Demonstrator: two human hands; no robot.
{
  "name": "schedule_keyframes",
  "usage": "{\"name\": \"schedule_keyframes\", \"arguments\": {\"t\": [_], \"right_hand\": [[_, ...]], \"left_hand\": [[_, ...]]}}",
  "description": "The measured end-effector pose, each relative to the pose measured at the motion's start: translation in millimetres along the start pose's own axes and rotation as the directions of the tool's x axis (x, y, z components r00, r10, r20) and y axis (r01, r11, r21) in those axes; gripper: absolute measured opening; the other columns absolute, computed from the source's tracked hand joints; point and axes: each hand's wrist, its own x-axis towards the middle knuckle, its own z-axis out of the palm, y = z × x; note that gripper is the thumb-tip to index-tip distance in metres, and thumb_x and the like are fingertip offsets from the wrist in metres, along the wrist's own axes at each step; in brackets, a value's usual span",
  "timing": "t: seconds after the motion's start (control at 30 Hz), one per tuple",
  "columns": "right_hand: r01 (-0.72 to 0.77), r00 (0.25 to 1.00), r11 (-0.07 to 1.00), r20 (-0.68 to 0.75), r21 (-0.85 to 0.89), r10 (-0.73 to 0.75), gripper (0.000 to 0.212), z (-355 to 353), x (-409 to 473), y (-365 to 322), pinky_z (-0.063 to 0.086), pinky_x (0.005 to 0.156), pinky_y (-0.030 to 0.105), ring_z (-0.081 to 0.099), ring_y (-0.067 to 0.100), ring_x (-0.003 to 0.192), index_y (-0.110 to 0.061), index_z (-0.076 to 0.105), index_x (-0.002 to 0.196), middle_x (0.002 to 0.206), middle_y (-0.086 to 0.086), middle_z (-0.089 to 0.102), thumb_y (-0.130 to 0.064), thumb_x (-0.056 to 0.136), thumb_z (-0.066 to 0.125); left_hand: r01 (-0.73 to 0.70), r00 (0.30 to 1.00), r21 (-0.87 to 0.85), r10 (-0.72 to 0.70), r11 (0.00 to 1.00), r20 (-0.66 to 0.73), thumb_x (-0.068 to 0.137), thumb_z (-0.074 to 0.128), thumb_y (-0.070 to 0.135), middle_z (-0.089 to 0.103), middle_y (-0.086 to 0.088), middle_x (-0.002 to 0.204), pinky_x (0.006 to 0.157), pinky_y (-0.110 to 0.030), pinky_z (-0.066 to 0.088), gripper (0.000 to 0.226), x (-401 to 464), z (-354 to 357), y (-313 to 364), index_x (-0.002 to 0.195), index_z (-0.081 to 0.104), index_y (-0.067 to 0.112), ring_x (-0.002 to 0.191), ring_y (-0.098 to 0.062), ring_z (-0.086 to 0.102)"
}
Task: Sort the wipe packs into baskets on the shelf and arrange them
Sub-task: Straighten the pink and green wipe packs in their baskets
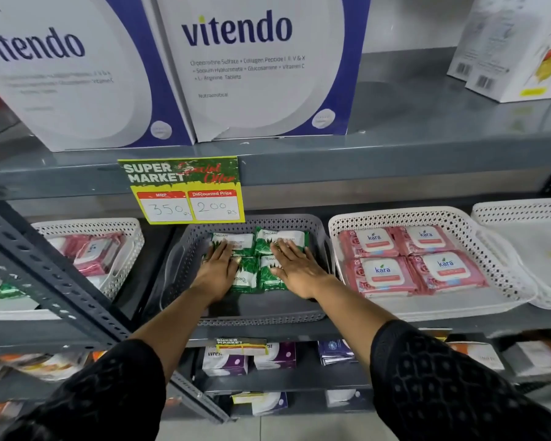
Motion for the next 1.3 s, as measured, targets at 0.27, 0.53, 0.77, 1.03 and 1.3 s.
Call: {"name": "schedule_keyframes", "arguments": {"t": [0.27,0.53,0.77,1.03,1.3], "right_hand": [[-0.011,1.000,1.000,0.009,-0.020,0.012,0.062,-1,-1,-2,-0.010,0.119,0.047,-0.020,0.019,0.147,-0.025,-0.012,0.153,0.160,-0.001,-0.020,-0.046,0.104,0.018],[0.001,0.996,1.000,-0.084,-0.024,-0.003,0.061,-22,-14,4,-0.012,0.116,0.037,-0.013,0.020,0.148,-0.020,-0.005,0.154,0.162,0.003,-0.013,-0.046,0.104,0.018],[0.039,0.924,0.991,-0.372,-0.131,-0.085,0.056,-69,-65,57,0.001,0.121,0.044,0.009,0.024,0.150,-0.011,0.020,0.152,0.161,0.011,0.018,-0.036,0.103,0.021],[-0.339,0.936,0.937,-0.127,-0.081,0.328,0.064,-71,-160,218,-0.003,0.116,0.061,-0.012,0.025,0.149,-0.034,-0.001,0.154,0.162,-0.002,-0.012,-0.055,0.099,0.024],[-0.286,0.958,0.958,-0.015,0.037,0.286,0.073,-54,-176,259,-0.011,0.114,0.050,-0.025,0.025,0.144,-0.042,-0.015,0.149,0.156,0.001,-0.030,-0.072,0.091,0.018]], "left_hand": [[0.064,0.997,0.018,-0.064,0.998,0.040,0.101,0.025,0.043,-0.005,-0.011,0.160,0.117,-0.047,0.014,0.061,-3,-2,5,0.151,0.006,0.012,0.145,-0.031,0.001],[0.035,0.994,0.218,-0.011,0.975,-0.111,0.101,0.021,0.038,0.018,-0.009,0.158,0.112,-0.051,-0.014,0.054,-11,-17,20,0.149,0.019,0.013,0.145,-0.022,0.010],[-0.142,0.883,0.037,0.143,0.989,-0.448,0.095,0.032,0.020,0.058,-0.023,0.125,0.111,-0.054,0.025,0.042,1,-25,126,0.119,0.057,-0.002,0.119,-0.037,0.050],[-0.266,0.905,0.193,0.314,0.944,-0.287,0.084,0.050,0.010,0.040,-0.023,0.144,0.117,-0.048,0.014,0.042,1,26,270,0.125,0.054,-0.002,0.135,-0.033,0.035],[0.009,0.981,-0.004,-0.008,1.000,0.192,0.101,0.017,0.039,-0.028,-0.007,0.152,0.115,-0.048,-0.010,0.058,-6,89,308,0.148,-0.012,0.021,0.142,-0.028,-0.019]]}}
